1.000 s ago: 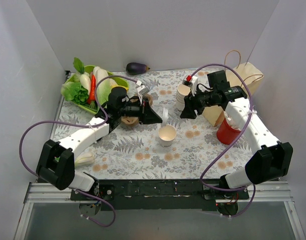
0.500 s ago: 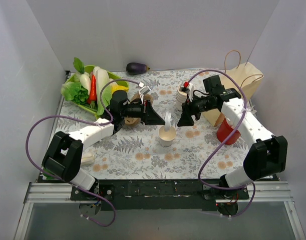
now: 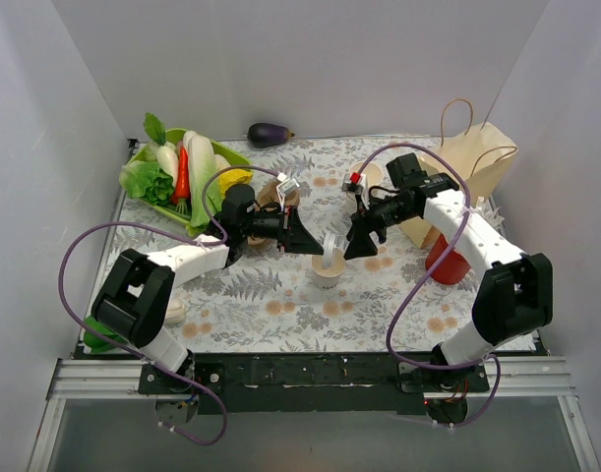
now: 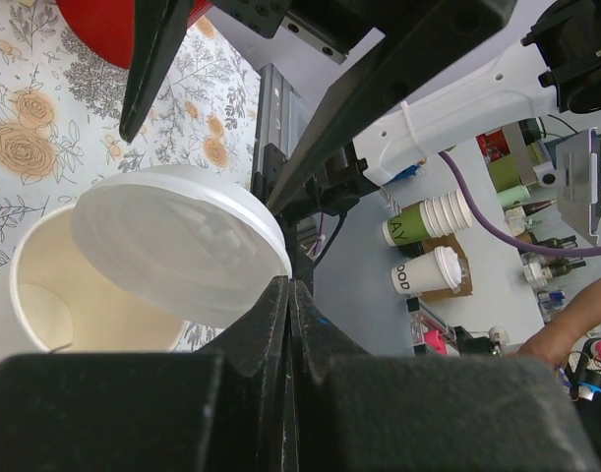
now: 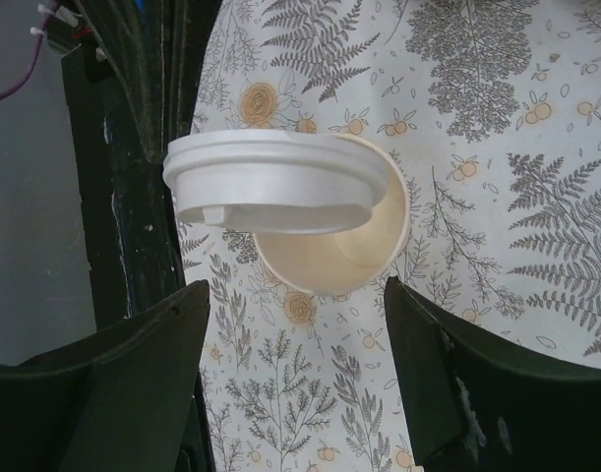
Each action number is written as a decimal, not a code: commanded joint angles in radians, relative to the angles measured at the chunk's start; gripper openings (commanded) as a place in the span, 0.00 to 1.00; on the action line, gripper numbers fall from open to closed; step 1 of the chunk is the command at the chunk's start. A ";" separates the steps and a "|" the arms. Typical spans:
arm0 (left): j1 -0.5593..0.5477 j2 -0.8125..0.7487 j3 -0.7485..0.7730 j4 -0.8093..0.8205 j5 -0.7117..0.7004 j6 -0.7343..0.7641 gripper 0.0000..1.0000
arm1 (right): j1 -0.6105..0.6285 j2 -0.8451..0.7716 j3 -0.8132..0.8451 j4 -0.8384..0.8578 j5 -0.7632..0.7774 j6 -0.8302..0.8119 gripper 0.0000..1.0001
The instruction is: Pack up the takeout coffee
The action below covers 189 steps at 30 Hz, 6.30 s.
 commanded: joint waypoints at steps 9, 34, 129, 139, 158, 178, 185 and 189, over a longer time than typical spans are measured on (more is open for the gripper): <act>-0.003 0.044 0.013 0.019 0.061 0.012 0.00 | 0.051 0.017 0.014 0.023 0.009 -0.021 0.79; 0.003 0.040 0.048 -0.087 0.055 0.100 0.18 | 0.103 0.068 0.056 0.073 0.090 0.011 0.77; 0.021 -0.094 0.039 -0.545 -0.278 0.359 0.57 | 0.186 0.102 0.136 0.135 0.239 0.126 0.59; 0.015 -0.054 0.096 -0.577 -0.320 0.368 0.62 | 0.178 0.075 0.097 0.150 0.285 0.172 0.62; -0.017 -0.003 0.146 -0.593 -0.367 0.376 0.65 | 0.124 0.076 0.047 0.159 0.252 0.250 0.66; -0.034 0.030 0.191 -0.584 -0.403 0.359 0.67 | 0.068 0.080 0.036 0.167 0.164 0.290 0.68; -0.019 -0.016 0.172 -0.611 -0.386 0.360 0.72 | 0.039 0.109 0.018 0.169 0.052 0.327 0.71; -0.008 -0.032 0.125 -0.593 -0.338 0.328 0.74 | 0.037 0.129 0.004 0.172 0.029 0.342 0.72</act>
